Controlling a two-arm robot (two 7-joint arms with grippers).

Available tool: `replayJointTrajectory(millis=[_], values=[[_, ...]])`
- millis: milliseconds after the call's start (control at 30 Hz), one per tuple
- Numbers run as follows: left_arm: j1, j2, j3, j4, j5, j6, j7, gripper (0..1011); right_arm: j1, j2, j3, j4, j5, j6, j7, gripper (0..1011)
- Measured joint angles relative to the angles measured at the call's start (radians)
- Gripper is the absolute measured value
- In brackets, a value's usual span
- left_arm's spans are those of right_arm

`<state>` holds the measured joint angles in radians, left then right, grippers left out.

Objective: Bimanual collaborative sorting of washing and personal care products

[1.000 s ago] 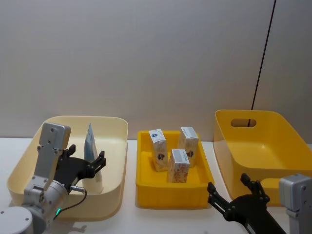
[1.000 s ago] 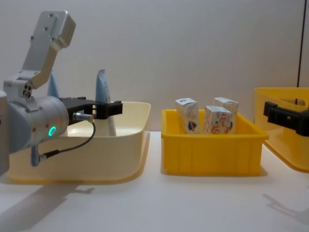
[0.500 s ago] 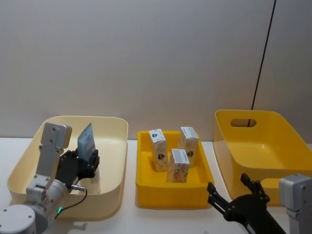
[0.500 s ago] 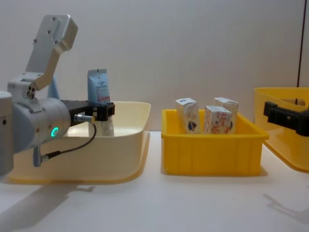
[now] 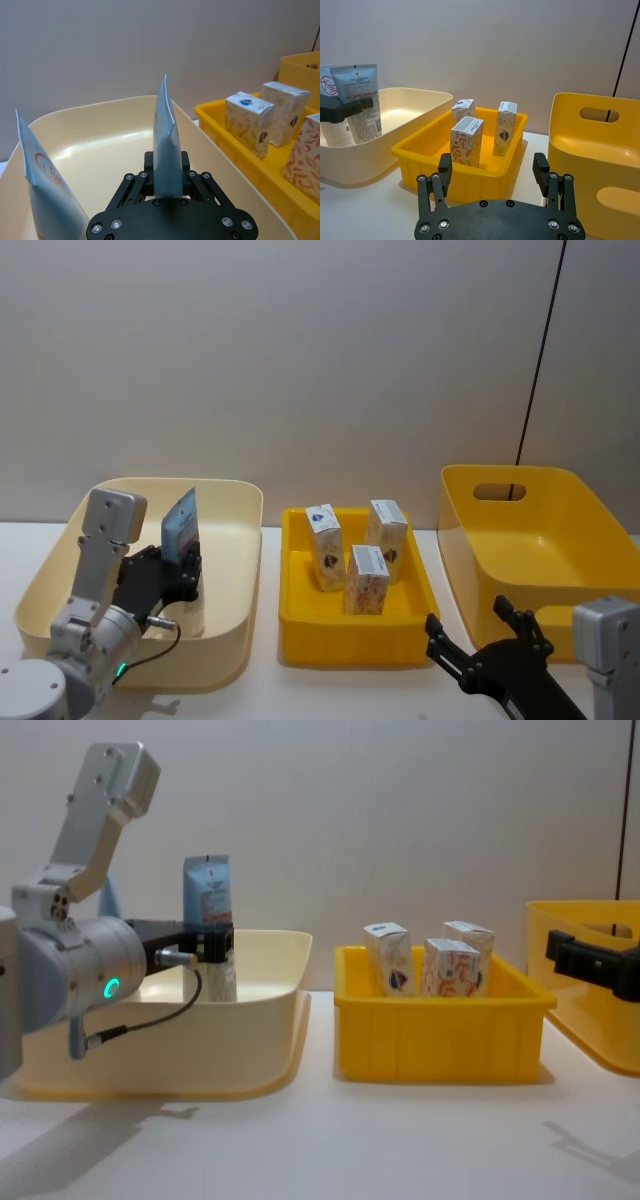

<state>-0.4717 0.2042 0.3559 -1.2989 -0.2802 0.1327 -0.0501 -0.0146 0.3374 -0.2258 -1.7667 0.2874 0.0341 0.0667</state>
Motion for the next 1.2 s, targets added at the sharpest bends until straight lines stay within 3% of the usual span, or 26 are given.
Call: replayJointTrajectory(millis=[500, 1200], values=[[-0.008, 0.035, -0.020, -0.054, -0.078, -0.086, -0.190, 266, 0.000, 0.000, 0.000, 0.000, 0.000, 0.000, 0.000, 1003], [-0.050, 0.050, 0.004, -0.085, -0.223, -0.086, -0.445, 267, 0.000, 0.000, 0.000, 0.000, 0.000, 0.000, 0.000, 1003]])
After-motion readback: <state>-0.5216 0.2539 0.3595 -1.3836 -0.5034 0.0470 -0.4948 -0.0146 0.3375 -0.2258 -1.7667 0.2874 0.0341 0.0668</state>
